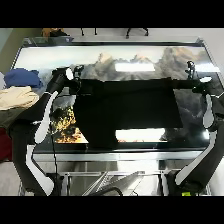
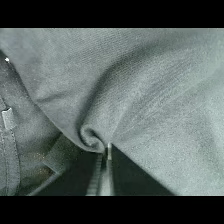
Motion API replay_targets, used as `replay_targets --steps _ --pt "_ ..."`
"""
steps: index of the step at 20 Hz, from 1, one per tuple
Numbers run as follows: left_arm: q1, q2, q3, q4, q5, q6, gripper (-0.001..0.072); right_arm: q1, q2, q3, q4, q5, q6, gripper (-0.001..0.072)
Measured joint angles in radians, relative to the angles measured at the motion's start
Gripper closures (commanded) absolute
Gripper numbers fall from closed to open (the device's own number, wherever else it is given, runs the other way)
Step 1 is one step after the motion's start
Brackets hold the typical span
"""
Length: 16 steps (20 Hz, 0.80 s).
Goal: Fold the shirts.
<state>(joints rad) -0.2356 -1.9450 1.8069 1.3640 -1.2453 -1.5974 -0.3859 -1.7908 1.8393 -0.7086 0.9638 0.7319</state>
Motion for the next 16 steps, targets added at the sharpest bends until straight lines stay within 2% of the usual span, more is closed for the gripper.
replay_targets --steps 1,2,3,5,7,9,13,16 --pt "0.002 -0.001 0.018 0.0 -0.019 -0.009 0.0003 0.0 0.015 0.0 -0.017 0.0 0.0 0.0385" --pt "0.005 -0.002 0.046 0.0 -0.045 -0.018 0.0003 -0.001 0.033 0.0 -0.046 0.003 0.013 0.0273" --pt "0.009 -0.002 0.082 0.0 -0.075 -0.025 0.0003 -0.003 0.058 0.0 -0.099 0.004 0.058 0.0242" --pt "0.02 0.0 0.154 -0.002 -0.146 -0.039 0.0004 -0.027 0.114 0.001 -0.238 0.023 0.226 0.0254" --pt "0.031 0.029 0.177 -0.002 -0.214 -0.052 0.0004 -0.083 0.158 -0.003 -0.338 0.1 0.37 0.0254" --pt "0.032 0.09 0.113 -0.003 -0.263 -0.052 0.0004 -0.159 0.185 -0.024 -0.385 0.214 0.455 0.0254" --pt "-0.002 0.285 -0.212 -0.005 -0.276 -0.024 0.0005 -0.282 0.204 -0.166 -0.408 0.459 0.488 0.0254" --pt "-0.023 0.436 -0.483 -0.005 -0.251 -0.013 0.0005 -0.309 0.213 -0.313 -0.34 0.554 0.436 0.0254"
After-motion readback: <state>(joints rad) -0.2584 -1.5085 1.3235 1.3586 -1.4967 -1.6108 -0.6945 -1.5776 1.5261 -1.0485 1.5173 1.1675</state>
